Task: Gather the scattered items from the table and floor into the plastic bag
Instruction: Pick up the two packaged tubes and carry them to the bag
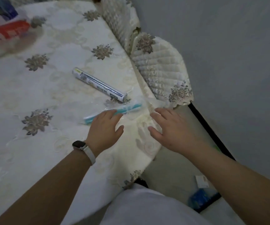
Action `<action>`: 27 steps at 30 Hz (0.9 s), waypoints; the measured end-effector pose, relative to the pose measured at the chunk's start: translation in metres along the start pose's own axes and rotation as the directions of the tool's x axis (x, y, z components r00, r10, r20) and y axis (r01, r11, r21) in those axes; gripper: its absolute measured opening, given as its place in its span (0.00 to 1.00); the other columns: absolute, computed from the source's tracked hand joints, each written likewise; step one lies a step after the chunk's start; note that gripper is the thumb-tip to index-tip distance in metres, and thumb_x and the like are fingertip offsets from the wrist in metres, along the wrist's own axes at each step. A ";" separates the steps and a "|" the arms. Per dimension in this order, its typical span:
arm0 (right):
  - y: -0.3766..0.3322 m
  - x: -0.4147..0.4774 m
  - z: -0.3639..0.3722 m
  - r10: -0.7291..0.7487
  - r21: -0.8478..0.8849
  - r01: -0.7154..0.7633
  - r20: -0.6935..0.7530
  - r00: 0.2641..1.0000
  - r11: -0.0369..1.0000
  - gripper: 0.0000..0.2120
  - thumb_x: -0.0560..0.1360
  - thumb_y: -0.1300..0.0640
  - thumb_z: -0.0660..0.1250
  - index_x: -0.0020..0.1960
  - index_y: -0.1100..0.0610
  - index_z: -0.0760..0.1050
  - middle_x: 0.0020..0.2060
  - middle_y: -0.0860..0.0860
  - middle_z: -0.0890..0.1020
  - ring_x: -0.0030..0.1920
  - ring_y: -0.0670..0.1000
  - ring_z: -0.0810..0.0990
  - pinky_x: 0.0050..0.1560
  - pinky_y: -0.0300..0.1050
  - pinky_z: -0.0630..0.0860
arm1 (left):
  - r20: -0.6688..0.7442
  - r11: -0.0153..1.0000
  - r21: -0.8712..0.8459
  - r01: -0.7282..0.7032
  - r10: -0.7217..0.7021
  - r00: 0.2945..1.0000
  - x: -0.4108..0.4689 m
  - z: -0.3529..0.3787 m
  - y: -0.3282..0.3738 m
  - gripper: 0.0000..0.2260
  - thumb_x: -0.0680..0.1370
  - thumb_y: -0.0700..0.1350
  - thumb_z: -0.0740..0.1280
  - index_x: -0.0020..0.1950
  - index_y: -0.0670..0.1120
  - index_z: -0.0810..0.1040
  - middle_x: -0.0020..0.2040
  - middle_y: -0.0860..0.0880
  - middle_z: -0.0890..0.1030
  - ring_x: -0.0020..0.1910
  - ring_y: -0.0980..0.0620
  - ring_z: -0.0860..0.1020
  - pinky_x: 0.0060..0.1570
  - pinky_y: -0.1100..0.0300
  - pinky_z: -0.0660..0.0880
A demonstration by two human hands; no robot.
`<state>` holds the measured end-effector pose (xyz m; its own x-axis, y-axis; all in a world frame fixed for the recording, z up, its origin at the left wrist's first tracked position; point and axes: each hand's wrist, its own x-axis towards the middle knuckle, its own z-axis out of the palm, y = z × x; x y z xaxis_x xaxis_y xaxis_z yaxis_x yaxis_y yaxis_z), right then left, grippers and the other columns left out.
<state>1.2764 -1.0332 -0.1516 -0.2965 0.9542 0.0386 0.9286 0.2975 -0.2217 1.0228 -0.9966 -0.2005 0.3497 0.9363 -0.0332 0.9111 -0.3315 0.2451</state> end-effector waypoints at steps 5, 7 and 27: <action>0.003 0.069 0.012 -0.062 -0.053 0.066 0.076 0.995 0.996 0.25 0.75 0.41 0.58 0.64 0.56 0.76 0.63 0.55 0.78 0.61 0.58 0.76 0.59 0.55 0.74 | 0.026 0.993 -0.088 0.080 -0.078 0.997 0.042 0.029 -0.028 0.24 0.73 0.56 0.61 0.65 0.45 0.76 0.64 0.41 0.78 0.62 0.39 0.76 0.60 0.45 0.73; 0.001 0.093 0.020 -0.086 -0.052 0.091 0.106 0.991 0.994 0.25 0.75 0.41 0.58 0.65 0.55 0.75 0.63 0.54 0.77 0.63 0.57 0.74 0.60 0.54 0.72 | 0.030 0.988 -0.113 0.102 -0.099 0.995 0.052 0.037 -0.031 0.24 0.73 0.54 0.64 0.66 0.45 0.75 0.65 0.42 0.76 0.62 0.40 0.75 0.61 0.45 0.72; -0.017 0.294 0.106 -0.360 0.122 0.339 0.310 0.880 0.933 0.29 0.75 0.43 0.64 0.69 0.59 0.65 0.60 0.57 0.74 0.58 0.60 0.72 0.50 0.53 0.71 | 0.110 0.877 -0.018 0.480 -0.475 0.873 0.064 0.070 -0.004 0.17 0.73 0.55 0.67 0.59 0.49 0.77 0.52 0.48 0.80 0.50 0.44 0.77 0.49 0.50 0.72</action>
<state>1.1494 -0.7615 -0.2399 -0.6645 0.7232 -0.1883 0.7386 0.5971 -0.3129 1.0566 -0.9433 -0.2710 -0.1034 0.9621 -0.2524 0.9630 0.1603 0.2165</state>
